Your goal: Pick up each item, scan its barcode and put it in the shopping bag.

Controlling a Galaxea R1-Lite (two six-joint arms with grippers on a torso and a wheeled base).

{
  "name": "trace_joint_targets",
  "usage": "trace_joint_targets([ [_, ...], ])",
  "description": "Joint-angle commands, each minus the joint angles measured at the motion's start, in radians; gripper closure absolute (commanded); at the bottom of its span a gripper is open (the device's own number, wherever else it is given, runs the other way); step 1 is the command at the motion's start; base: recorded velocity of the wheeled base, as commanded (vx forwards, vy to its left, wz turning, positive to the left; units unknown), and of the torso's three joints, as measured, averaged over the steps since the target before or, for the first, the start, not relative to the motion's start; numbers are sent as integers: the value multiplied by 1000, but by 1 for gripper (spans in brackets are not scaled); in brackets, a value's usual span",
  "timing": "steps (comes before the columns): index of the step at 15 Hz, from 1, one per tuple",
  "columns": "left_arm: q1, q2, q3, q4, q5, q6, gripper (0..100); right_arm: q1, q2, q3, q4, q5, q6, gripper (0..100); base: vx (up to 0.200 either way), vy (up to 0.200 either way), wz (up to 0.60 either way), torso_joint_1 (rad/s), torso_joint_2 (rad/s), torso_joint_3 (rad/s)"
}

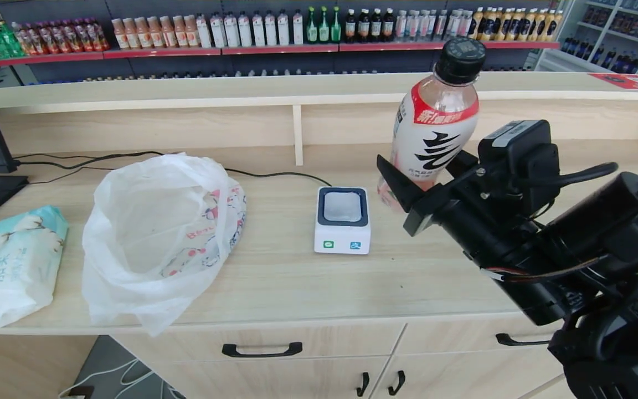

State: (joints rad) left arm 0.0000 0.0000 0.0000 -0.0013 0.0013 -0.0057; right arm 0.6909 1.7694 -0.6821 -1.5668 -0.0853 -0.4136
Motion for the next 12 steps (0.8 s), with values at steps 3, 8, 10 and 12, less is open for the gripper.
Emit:
trace_joint_targets([
  [3, 0, 0, 0, 0, 0, 1, 0, -24, -48, 56, -4, 1, 22, 100, 0, 0, 0, 0, 0, 0],
  [8, 0, 0, 0, 0, 0, -2, 0, -50, -73, 59, -4, 1, 35, 100, 0, 120, 0, 7, 0, 0],
  [10, 0, 0, 0, 0, 0, -2, 0, -48, -71, 73, -4, 1, 36, 100, 0, 200, 0, 10, 5, -5],
  [12, 0, 0, 0, 0, 0, -2, 0, -50, -77, 104, -4, 1, 49, 100, 0, 200, 0, 7, 7, 2],
])
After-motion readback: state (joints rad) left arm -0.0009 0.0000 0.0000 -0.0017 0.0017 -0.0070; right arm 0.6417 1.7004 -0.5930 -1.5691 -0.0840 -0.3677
